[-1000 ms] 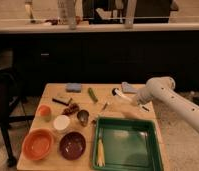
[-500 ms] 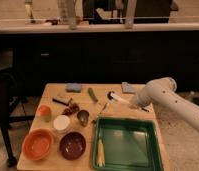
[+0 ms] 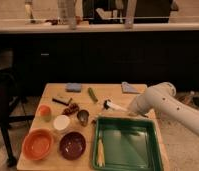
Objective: Place brush in tray
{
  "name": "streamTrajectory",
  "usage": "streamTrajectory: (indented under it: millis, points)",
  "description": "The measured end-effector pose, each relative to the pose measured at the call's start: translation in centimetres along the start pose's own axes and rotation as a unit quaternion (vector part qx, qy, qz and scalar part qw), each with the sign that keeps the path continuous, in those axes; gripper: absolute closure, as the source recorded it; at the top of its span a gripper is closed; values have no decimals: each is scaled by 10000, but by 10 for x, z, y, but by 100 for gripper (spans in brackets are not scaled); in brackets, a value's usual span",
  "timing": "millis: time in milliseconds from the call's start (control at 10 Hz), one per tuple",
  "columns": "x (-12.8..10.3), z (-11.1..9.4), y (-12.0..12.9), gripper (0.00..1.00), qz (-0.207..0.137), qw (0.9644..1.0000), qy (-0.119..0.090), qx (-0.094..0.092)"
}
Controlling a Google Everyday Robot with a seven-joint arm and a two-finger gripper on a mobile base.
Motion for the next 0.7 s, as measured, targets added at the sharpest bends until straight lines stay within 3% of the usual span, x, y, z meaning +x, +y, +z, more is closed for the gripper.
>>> streamTrajectory:
  millis: [400,700]
  points:
    - [7,4,41,100,-171,9988,-32,-458]
    - [14,24,66,100,-629,9941,-246,-847]
